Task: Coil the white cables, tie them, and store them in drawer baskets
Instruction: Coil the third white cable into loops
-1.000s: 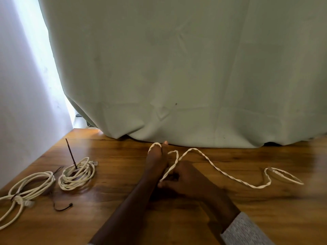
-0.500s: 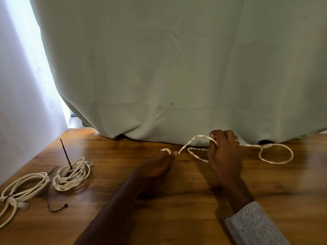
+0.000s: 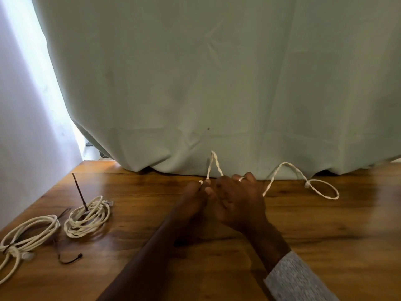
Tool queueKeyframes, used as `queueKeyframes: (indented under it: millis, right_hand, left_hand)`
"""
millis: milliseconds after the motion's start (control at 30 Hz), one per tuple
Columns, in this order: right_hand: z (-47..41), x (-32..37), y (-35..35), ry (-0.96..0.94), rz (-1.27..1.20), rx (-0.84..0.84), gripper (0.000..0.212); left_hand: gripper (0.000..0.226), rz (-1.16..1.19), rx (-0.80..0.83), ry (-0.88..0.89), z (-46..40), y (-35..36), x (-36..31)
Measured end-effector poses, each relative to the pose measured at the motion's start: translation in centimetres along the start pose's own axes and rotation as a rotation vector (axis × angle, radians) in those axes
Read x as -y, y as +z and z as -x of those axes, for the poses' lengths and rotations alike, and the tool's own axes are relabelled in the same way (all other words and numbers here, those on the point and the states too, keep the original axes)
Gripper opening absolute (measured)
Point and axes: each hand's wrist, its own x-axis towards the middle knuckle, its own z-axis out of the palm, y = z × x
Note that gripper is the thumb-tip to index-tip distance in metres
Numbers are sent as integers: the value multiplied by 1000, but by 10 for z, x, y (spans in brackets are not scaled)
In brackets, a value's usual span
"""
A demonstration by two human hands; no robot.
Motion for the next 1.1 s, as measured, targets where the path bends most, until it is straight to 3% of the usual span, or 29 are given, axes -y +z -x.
queueKeyframes:
  millis: [100, 267, 433, 567, 667, 767, 833, 967, 1100]
  right_hand:
    - [8, -18, 0, 246, -189, -18, 22]
    - [20, -34, -3, 266, -484, 159, 39]
    - [19, -14, 2, 544, -744, 465, 13]
    - [14, -16, 9, 663, -730, 281, 40]
    - [15, -27, 5, 645, -679, 168, 52]
    - [18, -40, 4, 504, -664, 138, 41]
    - [19, -44, 6, 483, -761, 136, 37]
    - [22, -52, 10, 463, -810, 190, 27]
    - [24, -59, 9, 439, -782, 184, 35]
  left_hand:
    - [49, 74, -100, -143, -1, 1, -11]
    - [44, 131, -104, -235, -4, 2, -13]
    - [34, 123, -68, -234, -2, 3, -17]
    - [44, 131, -55, -233, -2, 1, -15]
    - [46, 120, 118, -294, 3, -2, -18]
    - [48, 219, 393, -458, 8, -2, -23]
    - [49, 402, 579, -509, 9, 1, -25]
    - [46, 777, 849, -462, 12, 2, -32]
    - [46, 956, 938, -391, 10, -5, -33]
